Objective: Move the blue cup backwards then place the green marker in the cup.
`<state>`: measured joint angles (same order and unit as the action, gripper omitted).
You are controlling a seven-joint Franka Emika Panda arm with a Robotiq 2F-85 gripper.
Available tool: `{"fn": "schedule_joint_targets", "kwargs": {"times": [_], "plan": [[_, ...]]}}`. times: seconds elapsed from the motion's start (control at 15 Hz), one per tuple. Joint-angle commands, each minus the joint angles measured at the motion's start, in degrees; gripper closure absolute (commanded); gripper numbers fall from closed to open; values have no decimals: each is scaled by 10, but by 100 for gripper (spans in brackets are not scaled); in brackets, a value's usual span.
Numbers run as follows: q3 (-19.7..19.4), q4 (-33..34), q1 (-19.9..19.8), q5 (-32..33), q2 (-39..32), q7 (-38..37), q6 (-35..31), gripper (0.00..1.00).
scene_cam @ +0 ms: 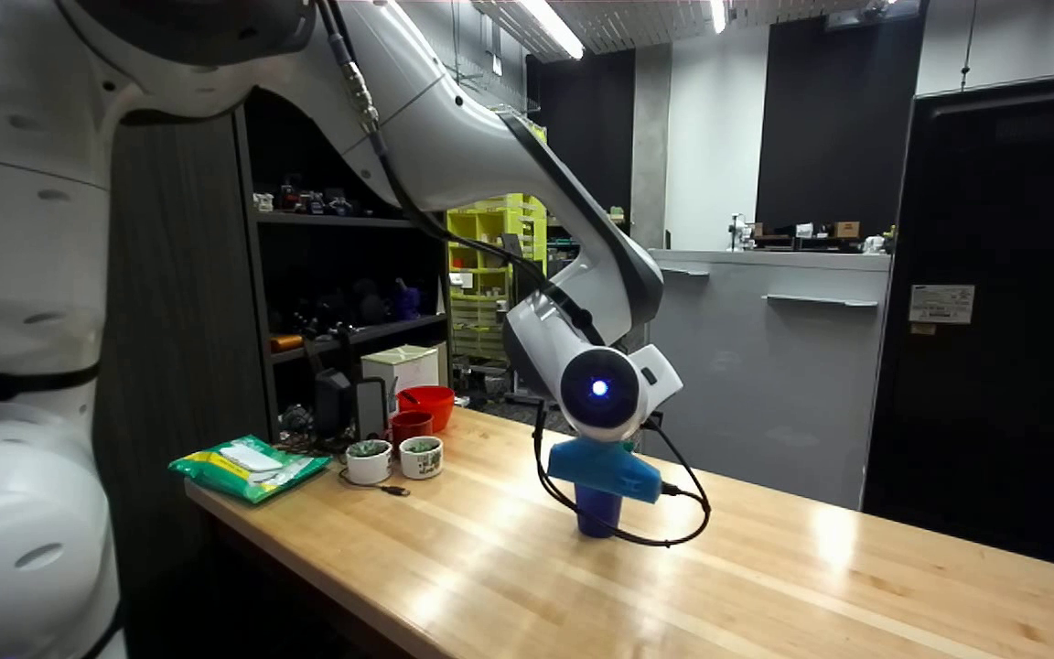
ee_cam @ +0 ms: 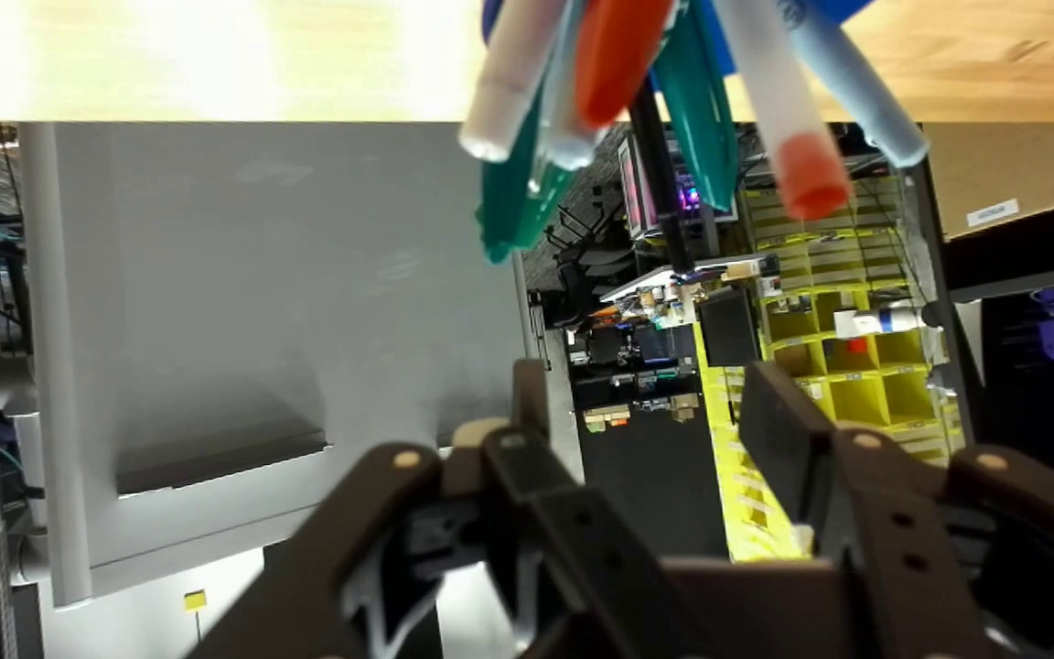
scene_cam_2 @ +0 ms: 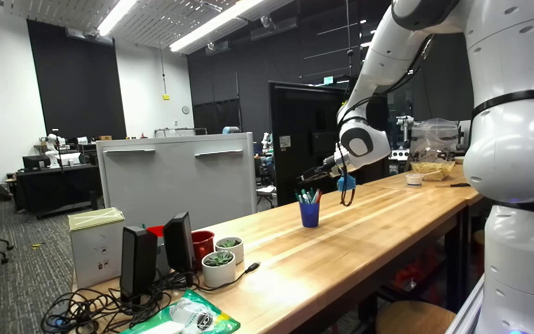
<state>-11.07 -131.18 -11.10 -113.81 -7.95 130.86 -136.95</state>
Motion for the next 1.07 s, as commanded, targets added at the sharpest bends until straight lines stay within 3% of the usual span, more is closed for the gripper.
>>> {"fn": "schedule_joint_targets", "kwargs": {"times": [0.0, 0.2, 0.47, 1.0], "plan": [[-6, 0, 5, 4, 1, -5, 1, 12], [-6, 0, 5, 3, 1, -5, 2, 0], [-5, -1, 11, -7, 7, -1, -38, 0], [-6, 21, 25, -68, 7, 77, -167, 0]]}}
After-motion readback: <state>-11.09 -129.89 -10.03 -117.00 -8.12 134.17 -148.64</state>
